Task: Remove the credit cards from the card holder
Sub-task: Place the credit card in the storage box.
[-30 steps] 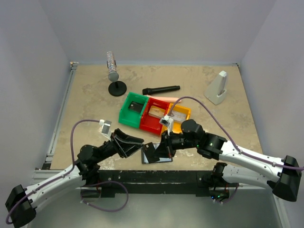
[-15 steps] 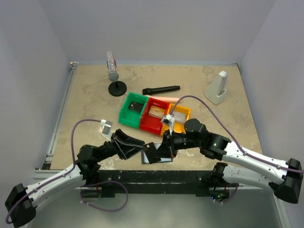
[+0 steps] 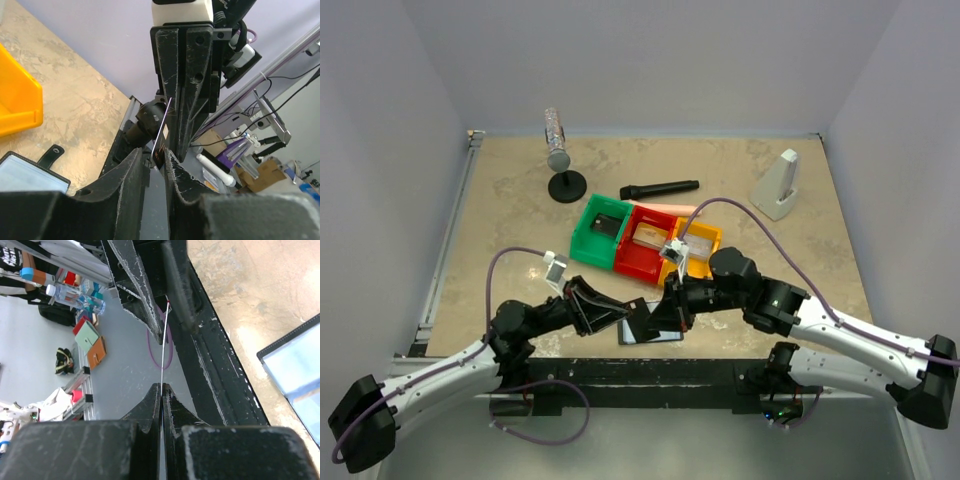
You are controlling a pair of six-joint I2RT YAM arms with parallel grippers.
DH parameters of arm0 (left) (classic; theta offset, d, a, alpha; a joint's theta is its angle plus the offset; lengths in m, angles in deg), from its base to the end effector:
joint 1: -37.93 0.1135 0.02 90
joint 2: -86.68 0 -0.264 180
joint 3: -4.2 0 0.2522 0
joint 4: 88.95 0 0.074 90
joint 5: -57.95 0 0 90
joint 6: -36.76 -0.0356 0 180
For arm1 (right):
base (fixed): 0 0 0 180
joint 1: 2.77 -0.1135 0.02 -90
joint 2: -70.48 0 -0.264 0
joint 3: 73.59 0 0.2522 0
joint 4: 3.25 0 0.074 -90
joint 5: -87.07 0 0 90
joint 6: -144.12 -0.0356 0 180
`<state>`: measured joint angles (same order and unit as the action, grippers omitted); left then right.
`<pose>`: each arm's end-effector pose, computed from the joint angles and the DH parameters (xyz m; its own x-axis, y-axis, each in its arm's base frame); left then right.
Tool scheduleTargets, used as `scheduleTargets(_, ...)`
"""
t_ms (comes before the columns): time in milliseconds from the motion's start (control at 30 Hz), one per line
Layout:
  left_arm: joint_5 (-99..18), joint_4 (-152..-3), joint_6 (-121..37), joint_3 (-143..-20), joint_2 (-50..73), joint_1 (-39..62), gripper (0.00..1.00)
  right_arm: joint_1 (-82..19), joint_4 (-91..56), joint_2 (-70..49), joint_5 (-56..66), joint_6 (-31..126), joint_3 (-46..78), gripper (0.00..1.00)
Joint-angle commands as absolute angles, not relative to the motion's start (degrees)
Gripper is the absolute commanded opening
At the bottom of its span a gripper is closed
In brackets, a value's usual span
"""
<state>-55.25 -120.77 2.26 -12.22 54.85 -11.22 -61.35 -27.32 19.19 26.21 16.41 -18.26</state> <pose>0.0818 -0.1160 0.2159 -0.6720 -0.3809 -0.6351 0.6861 0.0025 -0.7275 0.0922 0.1842 0.3013 -0.7430 -0.1915 -0.6412 -0.6691 0.2301 0.7066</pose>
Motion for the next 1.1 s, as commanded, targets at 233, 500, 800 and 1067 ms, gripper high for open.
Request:
scheduleTargets(233,-60.1,-129.0,2.2,-3.1,52.3,-11.1,0.29,-61.6,-26.9,19.1,26.5,18.3,-14.4,0.0)
scheduleTargets(500,-61.8,-130.6,2.8,-2.1,52.7,-11.1,0.31,-61.6,-27.2,19.0,26.5,18.5,-13.9,0.0)
scheduleTargets(800,-63.4,-131.2,2.7,-2.6,52.1,-11.1,0.21,-61.6,-26.9,18.6,26.6,18.5,-13.8,0.0)
scheduleTargets(1067,-65.1,-133.9,3.0,-3.0,48.7,-11.1,0.25,-61.5,-27.1,18.4,26.7,18.6,-13.1,0.0)
